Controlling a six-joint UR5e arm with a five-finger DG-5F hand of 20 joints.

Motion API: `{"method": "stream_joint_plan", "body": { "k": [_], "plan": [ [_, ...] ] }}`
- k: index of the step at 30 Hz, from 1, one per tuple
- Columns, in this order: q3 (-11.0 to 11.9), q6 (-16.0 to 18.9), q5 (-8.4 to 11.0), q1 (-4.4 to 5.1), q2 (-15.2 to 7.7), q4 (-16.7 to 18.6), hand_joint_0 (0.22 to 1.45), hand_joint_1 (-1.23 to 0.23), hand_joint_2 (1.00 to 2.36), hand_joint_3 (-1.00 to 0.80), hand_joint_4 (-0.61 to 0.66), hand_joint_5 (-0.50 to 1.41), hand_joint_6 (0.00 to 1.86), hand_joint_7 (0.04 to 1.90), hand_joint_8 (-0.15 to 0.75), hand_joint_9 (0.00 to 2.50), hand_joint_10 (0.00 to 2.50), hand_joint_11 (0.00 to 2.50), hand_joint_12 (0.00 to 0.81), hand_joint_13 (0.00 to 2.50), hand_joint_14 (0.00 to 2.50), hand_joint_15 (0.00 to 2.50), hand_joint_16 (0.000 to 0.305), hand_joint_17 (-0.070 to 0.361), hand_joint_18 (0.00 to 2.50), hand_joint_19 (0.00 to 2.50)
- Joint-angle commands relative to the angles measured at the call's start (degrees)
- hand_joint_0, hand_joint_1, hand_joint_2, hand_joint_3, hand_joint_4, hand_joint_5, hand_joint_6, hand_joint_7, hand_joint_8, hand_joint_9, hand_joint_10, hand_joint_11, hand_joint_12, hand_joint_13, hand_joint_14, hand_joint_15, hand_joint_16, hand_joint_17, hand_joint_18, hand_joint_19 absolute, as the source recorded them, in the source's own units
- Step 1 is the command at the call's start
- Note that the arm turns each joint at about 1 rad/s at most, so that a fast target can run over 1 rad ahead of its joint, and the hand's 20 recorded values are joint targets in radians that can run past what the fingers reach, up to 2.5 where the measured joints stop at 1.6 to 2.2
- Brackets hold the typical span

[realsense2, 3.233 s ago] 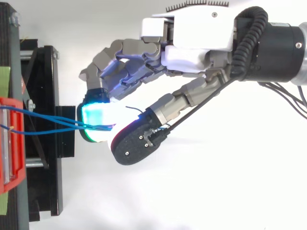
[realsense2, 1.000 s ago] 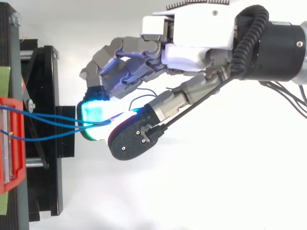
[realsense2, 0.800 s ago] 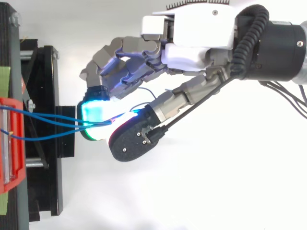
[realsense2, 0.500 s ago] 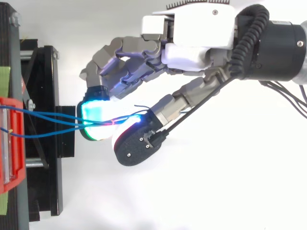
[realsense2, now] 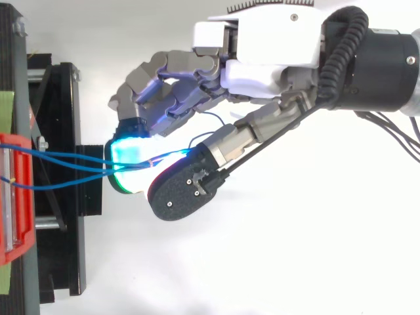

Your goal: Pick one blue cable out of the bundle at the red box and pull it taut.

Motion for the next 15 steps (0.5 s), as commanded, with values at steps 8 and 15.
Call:
{"method": "stream_joint_plan", "body": {
  "k": [8,15],
  "plan": [
    [0.0,-0.1,0.00,0.04,0.0,0.0,0.64,-0.78,1.01,-0.31,0.07,-0.16,0.87,1.04,0.305,0.69,0.01,0.40,0.367,0.26,0.00,0.00,0.055,0.124,0.48,0.21],
    [0.0,0.0,0.09,0.04,0.0,-0.2,0.69,-0.88,1.00,-0.50,0.09,-0.17,0.86,0.98,0.287,0.63,0.01,0.40,0.363,0.24,0.00,0.00,0.055,0.124,0.47,0.19]
  ]
}}
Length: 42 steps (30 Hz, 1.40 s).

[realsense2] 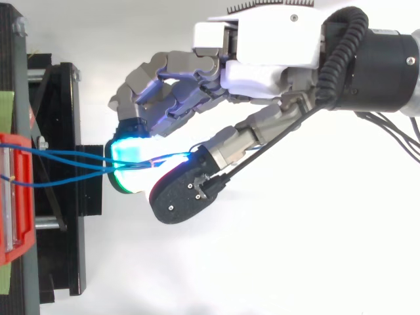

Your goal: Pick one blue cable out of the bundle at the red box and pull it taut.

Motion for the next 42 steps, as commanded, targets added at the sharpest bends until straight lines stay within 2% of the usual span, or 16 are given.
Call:
{"method": "stream_joint_plan", "body": {
  "k": [1,9,14,16,21,27,42],
  "plan": [
    [0.0,0.0,0.03,0.01,0.0,0.0,0.68,-0.88,1.00,-0.50,0.09,-0.17,0.86,0.98,0.283,0.63,0.01,0.40,0.362,0.24,0.00,0.00,0.055,0.124,0.47,0.19],
    [0.1,0.0,0.03,0.10,0.0,0.0,0.55,-0.69,1.00,-0.50,0.10,-0.16,0.84,0.96,0.290,0.64,0.01,0.38,0.373,0.22,0.00,0.00,0.057,0.128,0.45,0.22],
    [0.3,0.1,0.03,0.19,0.0,-0.6,0.55,-0.66,1.00,-0.50,0.10,-0.16,0.84,0.97,0.298,0.65,0.01,0.37,0.375,0.23,0.00,0.00,0.057,0.129,0.45,0.22],
    [0.4,0.0,0.03,0.19,0.0,-0.6,0.60,-0.66,1.00,-0.50,0.09,-0.15,0.83,1.01,0.292,0.66,0.01,0.38,0.367,0.23,0.00,0.00,0.056,0.125,0.44,0.23],
    [0.4,0.1,0.03,0.19,0.0,-0.6,0.63,-0.75,1.01,-0.33,0.07,-0.15,0.85,1.05,0.297,0.67,0.01,0.39,0.366,0.24,0.00,0.00,0.055,0.125,0.46,0.21],
    [0.5,0.1,0.03,0.19,0.0,-0.9,0.65,-0.84,1.02,-0.21,0.06,-0.16,0.86,1.06,0.285,0.68,0.01,0.38,0.365,0.25,0.00,0.00,0.055,0.123,0.48,0.20],
    [0.9,0.0,0.03,0.19,0.0,-1.4,0.76,-0.95,1.02,-0.28,-0.10,-0.18,0.88,0.98,0.248,0.59,0.01,0.34,0.349,0.22,0.00,0.00,0.054,0.122,0.45,0.18]
  ]
}}
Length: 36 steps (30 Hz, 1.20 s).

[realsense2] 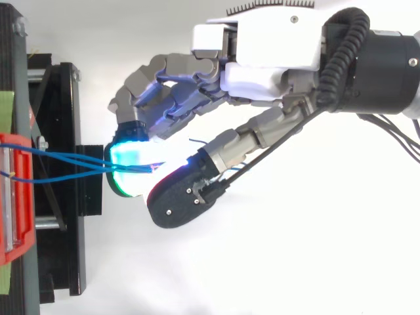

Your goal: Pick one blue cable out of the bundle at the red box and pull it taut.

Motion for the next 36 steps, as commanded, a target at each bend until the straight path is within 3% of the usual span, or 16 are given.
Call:
{"method": "stream_joint_plan", "body": {
  "k": [1,11,16,18,27,31,36],
  "plan": [
    [0.0,-0.1,0.00,0.00,0.0,-0.2,0.76,-0.95,1.02,-0.28,-0.10,-0.19,0.88,0.98,0.248,0.59,0.01,0.34,0.349,0.22,0.00,0.00,0.054,0.121,0.44,0.18],
    [0.1,-0.1,0.00,0.00,0.0,-0.3,0.80,-0.96,1.02,-0.29,-0.07,-0.19,0.88,0.98,0.236,0.57,0.01,0.32,0.343,0.21,0.00,0.00,0.053,0.120,0.42,0.20],
    [0.1,-0.1,0.00,0.00,0.0,-0.2,0.70,-0.94,1.01,-0.44,0.02,-0.19,0.88,0.88,0.239,0.57,0.01,0.32,0.348,0.20,0.00,0.00,0.053,0.120,0.43,0.17],
    [0.1,0.0,0.00,0.00,0.0,-0.2,0.64,-0.90,1.00,-0.50,0.03,-0.19,0.86,0.92,0.244,0.56,0.01,0.32,0.351,0.20,0.00,0.00,0.054,0.121,0.42,0.18],
    [0.1,-0.1,0.00,0.00,0.0,-0.3,0.54,-0.75,1.00,-0.50,0.06,-0.17,0.84,0.98,0.273,0.60,0.01,0.32,0.366,0.20,0.00,0.00,0.057,0.128,0.42,0.20],
    [0.1,-0.1,0.00,0.00,0.0,-0.3,0.57,-0.72,1.00,-0.50,0.06,-0.16,0.84,1.01,0.276,0.61,0.01,0.32,0.364,0.21,0.00,0.00,0.056,0.125,0.41,0.21],
    [0.1,-0.1,0.00,0.00,0.0,-0.3,0.63,-0.77,1.01,-0.30,0.04,-0.16,0.86,1.08,0.286,0.66,0.01,0.35,0.362,0.24,0.00,0.00,0.055,0.123,0.45,0.21]
  ]
}}
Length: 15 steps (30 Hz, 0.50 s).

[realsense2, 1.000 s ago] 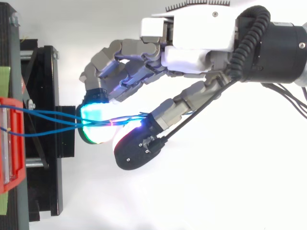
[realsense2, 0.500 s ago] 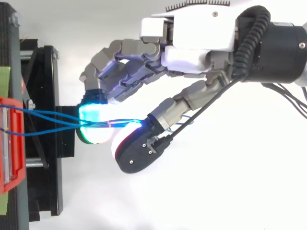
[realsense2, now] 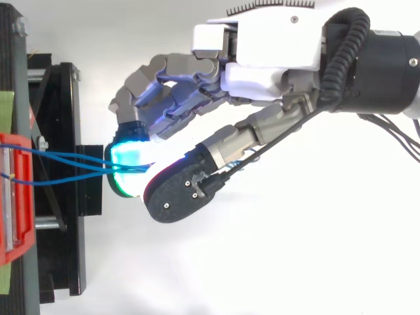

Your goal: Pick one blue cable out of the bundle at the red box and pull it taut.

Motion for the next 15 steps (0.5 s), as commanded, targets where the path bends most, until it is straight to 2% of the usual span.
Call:
{"method": "stream_joint_plan", "body": {
  "k": [1,7,11,15],
  "plan": [
    [0.0,0.0,0.00,0.00,0.0,0.0,0.64,-0.78,1.02,-0.29,0.05,-0.16,0.86,1.09,0.286,0.66,0.01,0.35,0.362,0.24,0.00,0.00,0.055,0.123,0.46,0.21],
    [0.0,0.0,0.00,0.00,0.0,0.0,0.69,-0.86,1.02,-0.25,-0.03,-0.17,0.88,1.04,0.277,0.65,0.01,0.36,0.362,0.26,0.00,0.00,0.055,0.123,0.48,0.18],
    [0.0,0.0,0.00,0.00,0.0,0.0,0.74,-0.88,1.01,-0.34,-0.13,-0.18,0.88,1.01,0.261,0.62,0.01,0.30,0.355,0.24,0.00,0.00,0.054,0.122,0.46,0.16],
    [0.0,0.0,0.00,0.00,0.0,0.0,0.75,-0.89,1.01,-0.37,-0.15,-0.18,0.88,1.03,0.255,0.60,0.01,0.29,0.351,0.23,0.00,0.00,0.054,0.122,0.44,0.16]
  ]
}}
